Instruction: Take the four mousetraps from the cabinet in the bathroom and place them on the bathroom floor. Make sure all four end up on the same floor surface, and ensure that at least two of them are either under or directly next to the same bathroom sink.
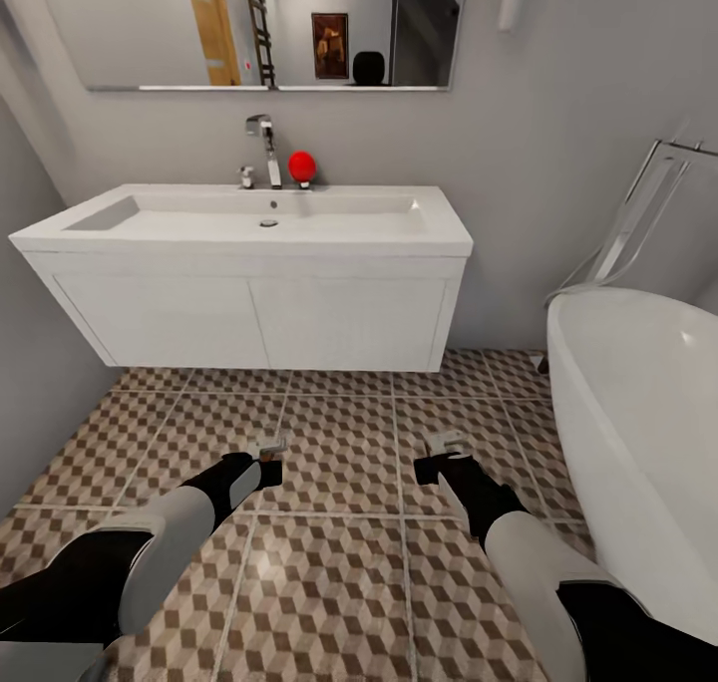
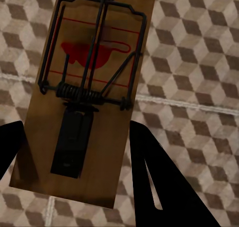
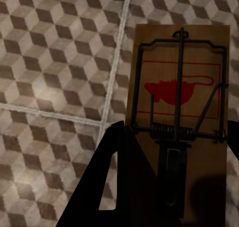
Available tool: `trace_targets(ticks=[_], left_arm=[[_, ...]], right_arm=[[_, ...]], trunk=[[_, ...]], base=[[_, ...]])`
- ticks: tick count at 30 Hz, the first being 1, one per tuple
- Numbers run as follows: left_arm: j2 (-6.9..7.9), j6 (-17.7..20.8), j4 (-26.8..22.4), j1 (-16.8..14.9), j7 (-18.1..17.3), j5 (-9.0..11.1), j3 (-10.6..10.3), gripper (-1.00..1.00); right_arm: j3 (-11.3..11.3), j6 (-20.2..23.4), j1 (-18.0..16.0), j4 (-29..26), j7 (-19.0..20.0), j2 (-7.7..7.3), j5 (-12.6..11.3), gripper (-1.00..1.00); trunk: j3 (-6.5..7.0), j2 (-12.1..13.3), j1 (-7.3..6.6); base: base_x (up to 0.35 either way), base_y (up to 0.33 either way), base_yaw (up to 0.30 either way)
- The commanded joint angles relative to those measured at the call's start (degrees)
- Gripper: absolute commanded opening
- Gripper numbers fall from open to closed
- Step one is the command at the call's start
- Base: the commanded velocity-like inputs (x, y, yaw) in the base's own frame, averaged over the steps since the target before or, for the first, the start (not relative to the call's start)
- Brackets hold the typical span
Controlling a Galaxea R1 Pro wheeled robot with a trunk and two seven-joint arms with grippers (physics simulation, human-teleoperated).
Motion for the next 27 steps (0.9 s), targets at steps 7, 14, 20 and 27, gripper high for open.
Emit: trace_targets(ticks=[7, 14, 20, 27], left_arm=[[-0.01, 0.34, -0.13, 0.00, 0.29, 0.33, -0.07, -1.00], [-0.01, 0.32, -0.07, 0.00, 0.27, 0.33, -0.07, -1.00], [-0.01, 0.32, -0.05, 0.00, 0.26, 0.33, -0.07, -1.00], [-0.01, 0.28, -0.04, 0.00, 0.26, 0.33, -0.09, -1.00]], right_arm=[[-0.21, 0.32, -0.03, -0.10, 0.09, 0.03, 0.48, -1.00], [-0.21, 0.32, 0.00, -0.10, 0.08, 0.02, 0.49, -1.00], [-0.21, 0.32, 0.01, -0.10, 0.10, 0.02, 0.47, -1.00], [-0.21, 0.32, 0.01, -0.10, 0.12, 0.02, 0.48, -1.00]], trunk=[[-1.97, -2.84, 1.53], [-3.89, -5.65, 3.07], [-5.53, -8.06, 4.39], [-7.45, -10.86, 5.92]], base=[[0.000, 0.000, 0.000], [0.000, 0.000, 0.000], [0.000, 0.000, 0.000], [0.000, 0.000, 0.000]])
